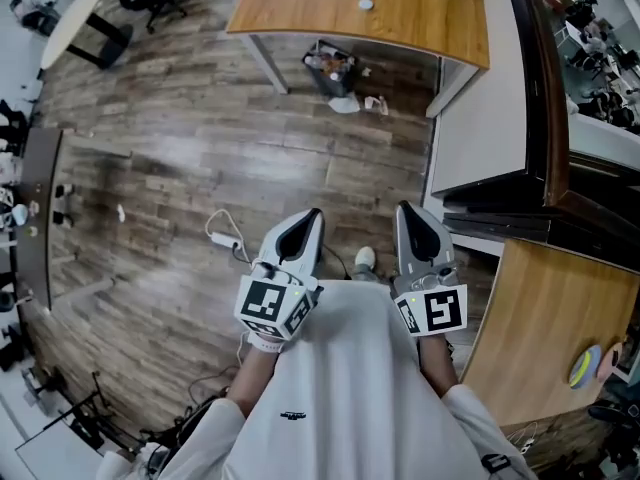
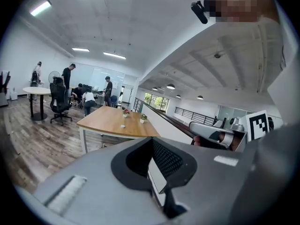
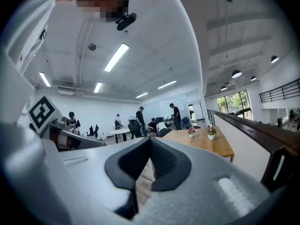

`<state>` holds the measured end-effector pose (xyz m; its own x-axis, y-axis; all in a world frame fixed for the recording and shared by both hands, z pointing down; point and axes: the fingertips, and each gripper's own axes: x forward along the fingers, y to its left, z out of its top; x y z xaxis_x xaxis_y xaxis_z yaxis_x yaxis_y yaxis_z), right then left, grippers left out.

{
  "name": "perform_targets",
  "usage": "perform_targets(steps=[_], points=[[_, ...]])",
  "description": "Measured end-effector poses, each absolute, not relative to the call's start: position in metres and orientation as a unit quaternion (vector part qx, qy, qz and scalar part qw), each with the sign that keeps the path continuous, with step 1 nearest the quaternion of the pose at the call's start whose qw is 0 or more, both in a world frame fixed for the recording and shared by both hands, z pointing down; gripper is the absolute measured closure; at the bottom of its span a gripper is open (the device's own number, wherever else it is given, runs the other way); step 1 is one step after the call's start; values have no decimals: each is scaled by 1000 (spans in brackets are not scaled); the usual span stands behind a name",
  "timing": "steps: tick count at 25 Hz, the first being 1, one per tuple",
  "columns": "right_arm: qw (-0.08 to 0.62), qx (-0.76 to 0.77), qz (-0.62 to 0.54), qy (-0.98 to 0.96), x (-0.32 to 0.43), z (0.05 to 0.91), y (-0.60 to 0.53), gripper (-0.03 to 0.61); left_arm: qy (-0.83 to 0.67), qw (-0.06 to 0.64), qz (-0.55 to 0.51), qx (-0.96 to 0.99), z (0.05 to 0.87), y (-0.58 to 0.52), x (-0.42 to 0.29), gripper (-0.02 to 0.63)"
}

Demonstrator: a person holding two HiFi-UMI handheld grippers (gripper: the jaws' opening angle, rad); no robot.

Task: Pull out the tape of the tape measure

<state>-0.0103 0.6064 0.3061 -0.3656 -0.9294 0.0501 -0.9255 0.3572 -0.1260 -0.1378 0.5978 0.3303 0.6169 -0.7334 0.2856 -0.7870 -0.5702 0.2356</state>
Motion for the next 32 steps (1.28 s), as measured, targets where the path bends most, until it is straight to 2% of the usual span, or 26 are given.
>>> perform_targets(steps=[10, 21, 23, 25, 27, 32], points=[[30, -564, -86, 821, 39, 317, 627, 577, -450, 151, 85, 876, 328, 624, -95, 597], [13, -571, -62, 819, 58, 313, 603, 573, -448, 129, 50, 883, 317, 583, -83, 597], [12, -570, -54, 820, 57, 310, 591, 469, -449, 118, 41, 884, 313, 568, -86, 596], [15, -575, -51, 816, 58, 304, 578, 393, -443, 111, 38, 889, 309, 555, -87, 498], [16, -583, -47, 811, 61, 299, 563, 365, -440, 103, 35, 891, 303, 539, -88, 432], [13, -592, -44, 804, 58, 297, 512, 332, -440, 88, 3, 894, 294, 490, -99, 354]])
